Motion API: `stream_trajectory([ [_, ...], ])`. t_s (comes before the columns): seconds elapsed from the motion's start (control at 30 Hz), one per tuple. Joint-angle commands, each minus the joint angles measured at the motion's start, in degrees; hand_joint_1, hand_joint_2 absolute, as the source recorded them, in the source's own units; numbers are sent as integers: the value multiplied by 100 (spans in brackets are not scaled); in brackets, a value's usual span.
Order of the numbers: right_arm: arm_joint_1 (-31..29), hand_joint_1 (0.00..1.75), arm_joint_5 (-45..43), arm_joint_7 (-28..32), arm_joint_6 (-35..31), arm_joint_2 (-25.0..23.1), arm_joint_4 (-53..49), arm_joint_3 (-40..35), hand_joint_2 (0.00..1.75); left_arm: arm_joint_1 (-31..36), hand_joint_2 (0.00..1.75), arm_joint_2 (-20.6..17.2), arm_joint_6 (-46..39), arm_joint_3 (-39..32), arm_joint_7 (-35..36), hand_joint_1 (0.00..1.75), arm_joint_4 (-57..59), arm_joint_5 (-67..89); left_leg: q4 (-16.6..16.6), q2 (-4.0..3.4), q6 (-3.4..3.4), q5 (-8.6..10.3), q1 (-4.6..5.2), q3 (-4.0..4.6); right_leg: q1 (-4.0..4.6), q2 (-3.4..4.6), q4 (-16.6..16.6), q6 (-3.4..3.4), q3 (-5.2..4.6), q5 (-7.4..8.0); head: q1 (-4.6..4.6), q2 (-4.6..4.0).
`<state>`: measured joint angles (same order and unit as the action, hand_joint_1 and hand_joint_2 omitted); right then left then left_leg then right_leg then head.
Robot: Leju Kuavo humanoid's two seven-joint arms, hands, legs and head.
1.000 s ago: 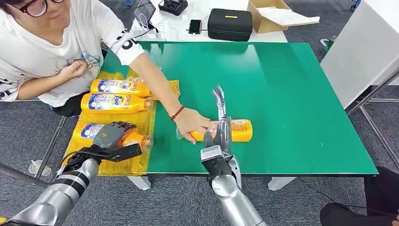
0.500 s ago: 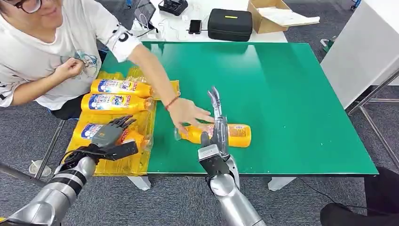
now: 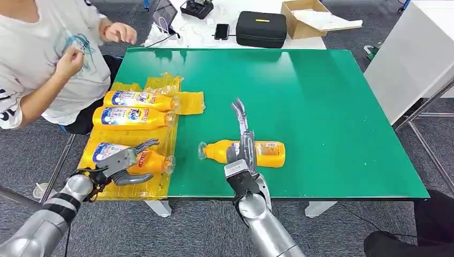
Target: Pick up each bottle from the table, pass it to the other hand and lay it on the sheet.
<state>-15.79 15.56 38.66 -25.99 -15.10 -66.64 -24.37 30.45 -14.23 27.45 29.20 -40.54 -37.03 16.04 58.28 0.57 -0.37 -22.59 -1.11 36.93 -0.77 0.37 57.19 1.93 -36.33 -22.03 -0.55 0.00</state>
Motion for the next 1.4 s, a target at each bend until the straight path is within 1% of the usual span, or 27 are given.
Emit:
stream_trajectory([
  [0.03, -272, 0, -27, 28, 6, 56, 522, -9, 0, -370, 0, -180, -182, 555, 54, 0, -488, -165, -3, -6, 8, -9, 3, -15, 0, 0, -4, -5, 15, -7, 2, 0],
  [0.07, -272, 0, -27, 28, 6, 56, 522, -9, 0, -370, 0, -180, -182, 555, 54, 0, -488, -165, -2, -1, 6, -6, 1, -6, 1, 2, -4, -3, 9, -5, 2, 0],
  [0.1, -267, 0, 28, -29, -45, 67, 514, -6, 0, -515, 0, -60, -542, 295, 54, 0, -874, -618, -2, -3, 6, -6, 1, -4, 0, 5, -4, -2, 8, -4, 2, 0],
  [0.13, -286, 0, 210, -225, -80, 127, 541, -50, 0, -647, 0, 394, -980, -245, 54, 0, -972, -957, -3, -11, 8, -10, 1, -11, 2, 10, -6, -5, 14, -6, 2, 0],
  [0.17, -305, 0, 360, -407, -102, 169, 574, -57, 0, -724, 0, 836, -1364, -819, 54, 0, -1042, -1144, -3, 0, 8, -7, 3, -5, -1, 1, -4, -2, 11, -6, 2, 0],
  [0.2, -356, 0, 582, -672, -105, 237, 645, -87, 0, -709, 175, 1224, -1841, -1295, 54, 0, -1028, -1127, -5, -8, 14, -15, 0, -22, 5, 2, -11, -8, 29, -10, 4, 0],
  [0.23, -446, 0, 949, -1030, -142, 333, 782, -160, 175, -745, 175, 1517, -2406, -1709, 54, 0, -1228, -1123, -4, 18, 11, -3, 3, -1, -1, -20, -8, -1, 13, -7, 2, 0],
  [0.27, -577, 0, 1345, -1508, 1, 461, 954, -194, 175, -758, 175, 1791, -2898, -2195, 54, 0, -1453, -1020, -5, 15, 13, -6, 2, -9, 1, -21, -12, -2, 17, -9, 2, 0],
  [0.3, -683, 0, 1628, -1833, 30, 560, 1108, -195, 175, -722, 175, 1960, -3125, -2588, 54, 0, -1493, -1114, 0, 23, 13, -1, 1, 9, 2, -31, -10, 0, 1, -6, -2, 0],
  [0.33, -761, 0, 1861, -2080, 112, 664, 1220, -188, 175, -808, 175, 2032, -3381, -2819, 54, 0, -1822, -1049, 5, 52, 14, 7, 3, 29, 0, -58, -8, 5, -10, -7, 4, 0],
  [0.37, -867, 0, 2125, -2399, 275, 834, 1335, -179, 175, -800, 175, 2124, -3450, -3174, 55, 0, -1824, -1140, 7, 45, 19, 2, 0, 23, 4, -53, -10, 4, -4, -8, 0, 0],
  [0.4, -879, 0, 2247, -2538, 346, 928, 1316, -92, 175, -882, 175, 2145, -3520, -3314, 54, 0, -2018, -1028, 5, 33, 16, 6, 3, 39, 0, -35, -9, 5, -23, -1, 0, 0],
  [0.43, -919, 0, 2343, -2700, 507, 1053, 1327, -28, 175, -998, 175, 2129, -3611, -3380, 54, 0, -2201, -904, 5, 21, 15, 6, 0, 45, 2, -20, -11, 10, -29, 6, 0, 0],
  [0.47, -919, 0, 2345, -2697, 548, 1079, 1317, 14, 175, -1034, 175, 2116, -3577, -3405, 54, 0, -2240, -900, 5, 19, 21, 1, 1, 34, 2, -21, -14, 10, -16, 3, 4, 0],
  [0.53, -966, 0, 2511, -2903, 644, 1178, 1326, 43, 175, -1129, 175, 2139, -3769, -3458, 54, 0, -2345, -718, 1, -4, 18, -5, 6, 24, -1, -1, -13, 12, -16, 8, 2, 0],
  [0.57, -1062, 0, 2707, -3209, 929, 1319, 1454, 11, 175, -1232, 175, 2150, -3797, -3467, 54, 0, -2414, -695, 2, 0, 16, -2, 11, 30, -7, -4, -7, 11, -24, 8, 2, 0],
  [0.6, -1119, 0, 2712, -3277, 1021, 1379, 1526, 73, 175, -1257, 175, 2168, -3809, -3482, 54, 0, -2344, -657, 2, -4, 17, -8, 9, 21, -4, -4, -9, 8, -15, 4, 4, 2],
  [0.63, -1230, 0, 2798, -3426, 1283, 1456, 1725, 45, 175, -1293, 175, 2169, -3776, -3455, 54, 0, -2345, -594, 3, -1, 13, -2, 9, 33, -5, -3, -7, 10, -28, 8, 2, 0],
  [0.67, -1351, 0, 2845, -3498, 1476, 1523, 1921, 43, 175, -1335, 175, 2177, -3807, -3420, 54, 0, -2336, -544, 2, 1, 15, -6, 9, 24, -4, -7, -8, 8, -20, 3, 0, 0],
  [0.7, -1375, 0, 2843, -3497, 1512, 1536, 2001, 72, 175, -1342, 175, 2181, -3815, -3391, 54, 0, -2291, -502, 0, 0, 18, -9, 10, 16, -4, -8, -11, 7, -11, 1, -2, 0],
  [0.83, -1451, 0, 2904, -3526, 1687, 1511, 2210, -5, 175, -1258, 175, 2195, -3824, -3392, 54, 0, -2130, -499, 7, 3, 15, -2, 5, 46, -1, -5, -5, 10, -38, 5, 2, 0],
  [0.97, -1504, 0, 2911, -3547, 1917, 1513, 2425, -101, 175, -1127, 175, 2174, -3818, -3367, 54, 0, -1865, -437, 4, -1, 16, -6, 5, 35, 0, -5, -7, 8, -27, 3, 0, 0],
  [1.2, -1521, 0, 2910, -3547, 1941, 1514, 2470, -116, 175, -1105, 175, 2171, -3815, -3362, 54, 0, -1823, -422, 4, -1, 13, -1, 8, 50, -4, -2, -3, 10, -44, 6, 0, 0],
  [1.23, -1566, 0, 2818, -3516, 2145, 1522, 2572, -130, 175, -1051, 175, 2175, -3817, -3365, 54, 0, -1714, -401, 5, -2, 16, -8, 6, 36, -1, -4, -4, 7, -28, 0, 0, 0],
  [1.3, -1689, 0, 2839, -3540, 2278, 1572, 2767, -272, 175, -992, 175, 2180, -3819, -3380, 54, 0, -1585, -386, 4, 1, 12, 0, 6, 52, -3, -4, -4, 10, -45, 7, 0, 0],
  [1.37, -1832, 0, 2818, -3535, 2406, 1595, 2968, -346, 175, -934, 175, 2182, -3787, -3387, 54, 0, -1495, -399, 3, 1, 15, -4, 6, 38, -1, -7, -6, 8, -30, 3, 0, 2],
  [1.4, -1891, 0, 2815, -3537, 2480, 1593, 3050, -376, 175, -914, 175, 2183, -3777, -3392, 54, 0, -1455, -408, 4, 2, 13, 0, 6, 48, -3, -6, -4, 10, -41, 6, 0, 0],
])
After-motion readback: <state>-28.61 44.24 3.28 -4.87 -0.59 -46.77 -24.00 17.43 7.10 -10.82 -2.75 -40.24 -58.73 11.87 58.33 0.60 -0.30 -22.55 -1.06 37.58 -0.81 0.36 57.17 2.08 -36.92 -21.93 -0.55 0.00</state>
